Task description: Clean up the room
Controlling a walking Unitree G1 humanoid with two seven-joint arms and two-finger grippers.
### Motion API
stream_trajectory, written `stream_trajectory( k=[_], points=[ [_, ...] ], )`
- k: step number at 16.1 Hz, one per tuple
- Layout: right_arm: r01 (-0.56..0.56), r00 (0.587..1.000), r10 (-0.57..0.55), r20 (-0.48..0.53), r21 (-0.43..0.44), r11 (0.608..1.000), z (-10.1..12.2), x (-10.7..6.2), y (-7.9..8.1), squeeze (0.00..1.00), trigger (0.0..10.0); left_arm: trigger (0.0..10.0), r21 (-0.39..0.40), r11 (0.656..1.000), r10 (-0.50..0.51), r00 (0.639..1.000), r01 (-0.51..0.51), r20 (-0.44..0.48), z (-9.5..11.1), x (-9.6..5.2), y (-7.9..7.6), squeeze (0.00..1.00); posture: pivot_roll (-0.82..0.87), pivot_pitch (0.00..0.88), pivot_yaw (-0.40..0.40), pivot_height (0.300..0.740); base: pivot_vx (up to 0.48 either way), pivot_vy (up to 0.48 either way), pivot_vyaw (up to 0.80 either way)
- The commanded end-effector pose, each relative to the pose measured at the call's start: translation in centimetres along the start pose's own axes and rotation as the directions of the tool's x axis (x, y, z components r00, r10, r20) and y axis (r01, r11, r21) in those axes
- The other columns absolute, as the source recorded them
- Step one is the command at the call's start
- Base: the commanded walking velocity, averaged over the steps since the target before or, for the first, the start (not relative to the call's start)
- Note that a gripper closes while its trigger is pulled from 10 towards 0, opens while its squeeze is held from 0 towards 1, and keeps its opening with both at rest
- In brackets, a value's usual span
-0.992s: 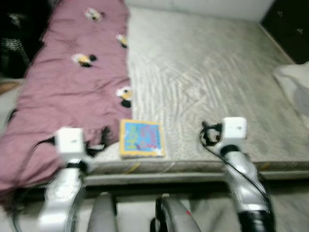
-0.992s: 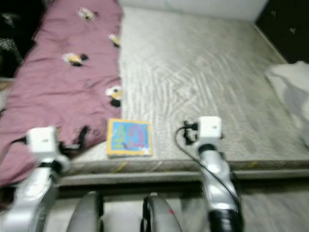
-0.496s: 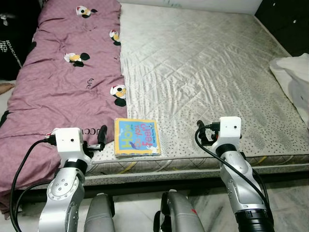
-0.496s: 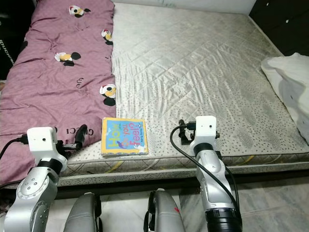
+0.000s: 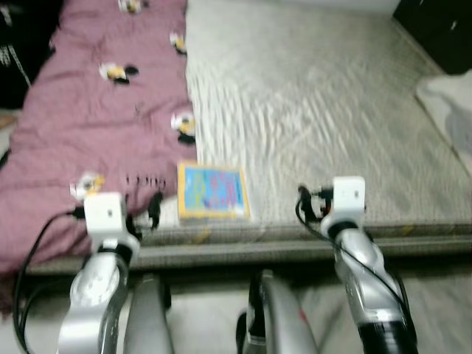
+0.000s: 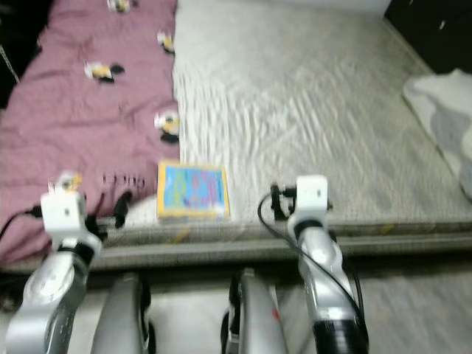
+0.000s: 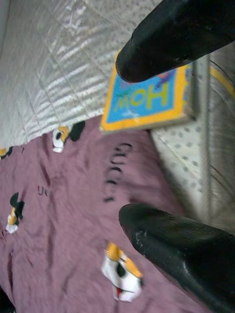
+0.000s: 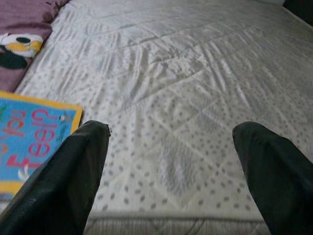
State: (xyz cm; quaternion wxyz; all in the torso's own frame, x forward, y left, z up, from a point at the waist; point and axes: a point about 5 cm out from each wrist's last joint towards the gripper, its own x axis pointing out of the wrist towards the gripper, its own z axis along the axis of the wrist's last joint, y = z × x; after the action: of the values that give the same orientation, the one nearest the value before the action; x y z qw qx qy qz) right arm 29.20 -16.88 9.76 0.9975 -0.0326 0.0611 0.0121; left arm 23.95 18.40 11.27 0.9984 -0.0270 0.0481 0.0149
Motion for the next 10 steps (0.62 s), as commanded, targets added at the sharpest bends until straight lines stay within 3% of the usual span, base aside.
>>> stream_trajectory(
  k=[1, 4, 10],
  points=[
    [0.015, 1.000, -0.015, -0.025, -0.007, 1.000, -0.5, -0.1, -0.5, 0.00, 10.0, 10.0, -0.006, 1.000, 0.026, 0.999, -0.026, -0.019, -0.3, 0.0, 0.1, 0.00, 0.01, 0.161, -0.116, 0.553, 0.000, 0.000, 0.00],
    [0.015, 0.999, -0.015, -0.028, -0.003, 1.000, -0.5, 0.0, -0.5, 0.00, 10.0, 10.0, -0.074, 0.991, 0.113, 0.993, -0.114, -0.022, -0.1, 0.6, 1.3, 0.00, 0.01, 0.156, -0.117, 0.553, 0.000, 0.000, 0.00],
    [0.015, 0.999, -0.015, -0.029, -0.004, 1.000, -0.4, 0.2, -0.5, 0.00, 10.0, 10.0, -0.131, 0.978, 0.166, 0.986, -0.166, -0.010, 0.4, 1.3, 2.5, 0.00, 0.00, 0.165, -0.120, 0.553, 0.000, 0.000, 0.00]
  ],
)
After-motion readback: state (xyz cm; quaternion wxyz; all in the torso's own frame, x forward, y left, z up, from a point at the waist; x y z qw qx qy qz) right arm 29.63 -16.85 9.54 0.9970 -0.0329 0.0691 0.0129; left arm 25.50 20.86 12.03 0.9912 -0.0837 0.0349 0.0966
